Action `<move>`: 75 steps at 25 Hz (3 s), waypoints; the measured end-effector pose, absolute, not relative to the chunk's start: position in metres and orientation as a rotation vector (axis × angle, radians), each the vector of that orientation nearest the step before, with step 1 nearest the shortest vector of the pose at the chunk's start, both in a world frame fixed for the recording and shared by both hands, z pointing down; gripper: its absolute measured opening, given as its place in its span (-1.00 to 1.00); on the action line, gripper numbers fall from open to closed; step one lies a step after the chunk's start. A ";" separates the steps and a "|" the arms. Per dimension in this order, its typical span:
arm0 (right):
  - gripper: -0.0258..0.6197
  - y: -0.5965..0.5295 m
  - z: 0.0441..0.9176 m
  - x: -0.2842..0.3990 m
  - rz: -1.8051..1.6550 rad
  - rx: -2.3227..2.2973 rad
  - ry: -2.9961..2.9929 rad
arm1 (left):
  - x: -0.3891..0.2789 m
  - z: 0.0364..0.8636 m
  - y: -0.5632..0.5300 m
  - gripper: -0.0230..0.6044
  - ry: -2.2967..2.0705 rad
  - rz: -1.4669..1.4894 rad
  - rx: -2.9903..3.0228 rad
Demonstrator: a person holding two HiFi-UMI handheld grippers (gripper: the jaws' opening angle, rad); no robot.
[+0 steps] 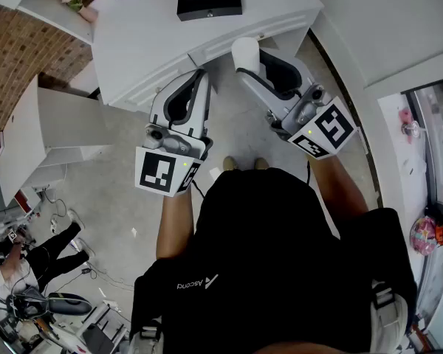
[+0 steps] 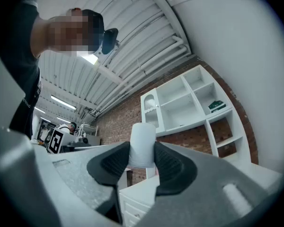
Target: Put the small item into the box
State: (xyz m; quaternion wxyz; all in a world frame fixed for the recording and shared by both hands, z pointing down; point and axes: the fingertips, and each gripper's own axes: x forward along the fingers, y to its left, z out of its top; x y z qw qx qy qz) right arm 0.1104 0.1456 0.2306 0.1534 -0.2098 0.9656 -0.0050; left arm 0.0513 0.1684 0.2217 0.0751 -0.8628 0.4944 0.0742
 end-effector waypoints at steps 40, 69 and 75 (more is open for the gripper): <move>-0.41 -0.009 0.246 0.058 0.003 -0.585 2.809 | -0.011 0.238 0.015 -0.93 1.556 0.211 -2.500; -0.41 -0.267 0.448 -0.116 -0.234 -0.837 3.585 | -0.163 0.308 -0.212 -0.93 1.552 0.201 -2.657; -0.41 -0.282 0.506 -0.115 -0.347 -0.811 3.817 | -0.170 0.314 -0.217 -0.93 1.613 0.179 -2.627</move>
